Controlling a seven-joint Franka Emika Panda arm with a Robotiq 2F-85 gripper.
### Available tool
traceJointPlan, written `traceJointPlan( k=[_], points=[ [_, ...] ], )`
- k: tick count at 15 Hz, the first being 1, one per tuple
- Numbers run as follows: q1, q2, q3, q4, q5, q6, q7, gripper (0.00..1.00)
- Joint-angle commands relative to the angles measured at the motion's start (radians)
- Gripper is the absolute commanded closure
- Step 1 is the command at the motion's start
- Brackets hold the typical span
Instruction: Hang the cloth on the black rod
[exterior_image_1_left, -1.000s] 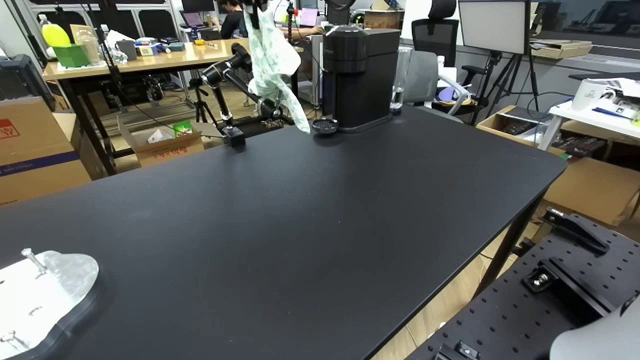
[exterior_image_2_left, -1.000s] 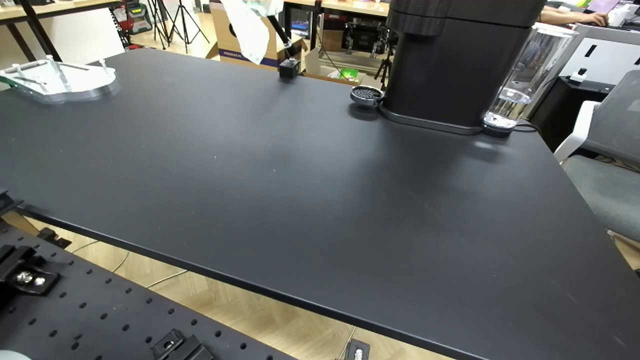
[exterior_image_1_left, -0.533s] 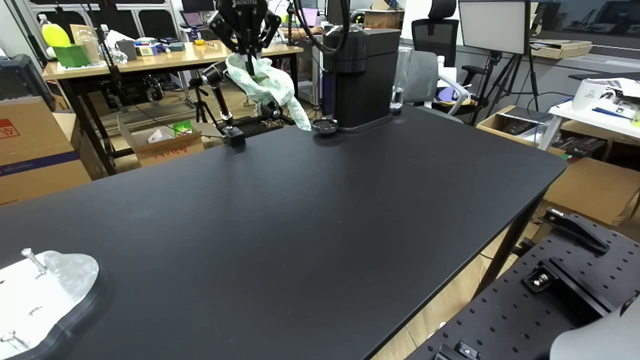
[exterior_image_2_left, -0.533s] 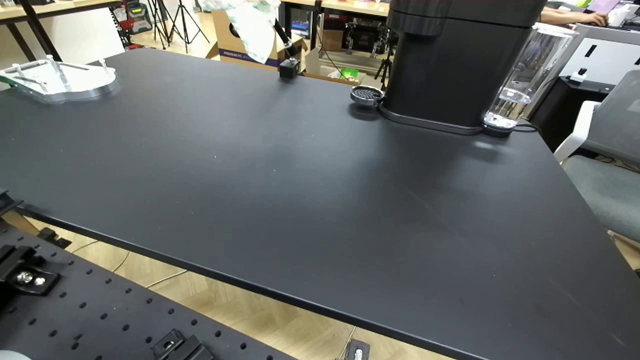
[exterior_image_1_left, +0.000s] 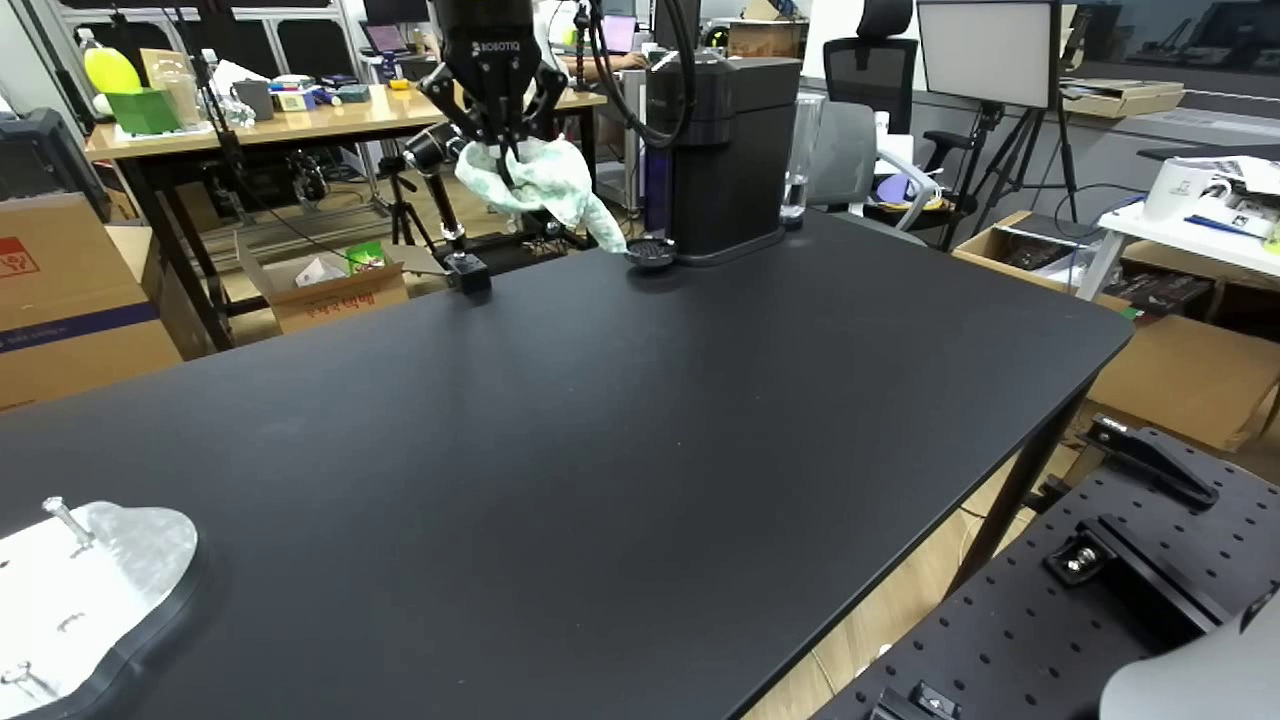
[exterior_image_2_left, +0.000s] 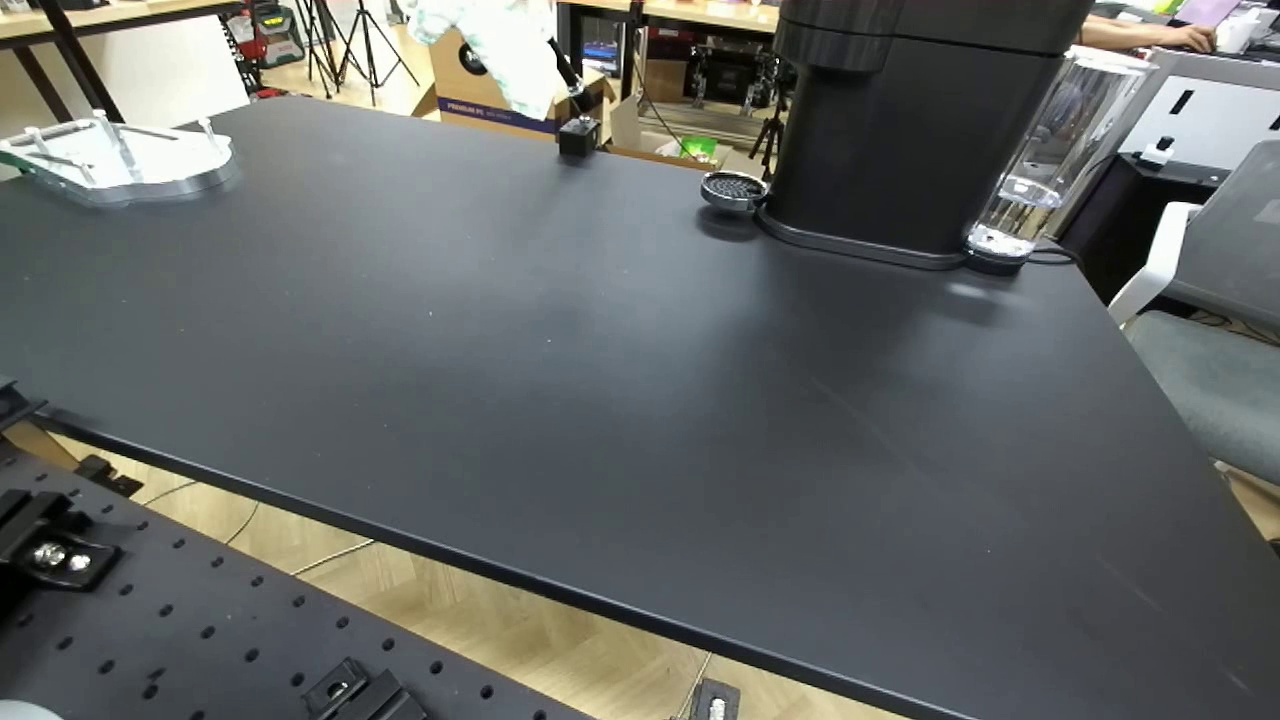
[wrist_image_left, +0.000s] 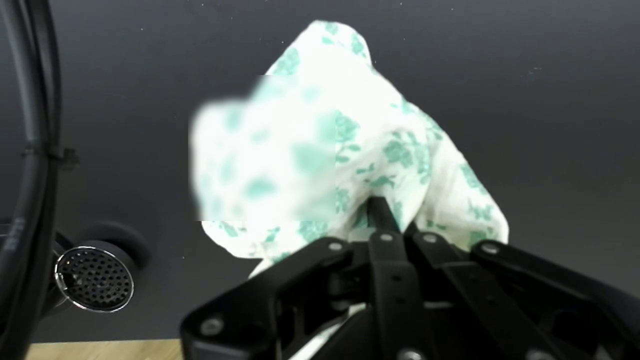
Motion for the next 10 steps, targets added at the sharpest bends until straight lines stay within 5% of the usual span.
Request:
traceJointPlan(
  k=[1, 10],
  points=[
    [0.002, -0.025, -0.015, -0.001, 0.002, -0.004, 0.012, 1.0],
    [-0.021, -0.028, -0.051, -0.015, -0.007, 0.014, 0.008, 1.0]
  ],
)
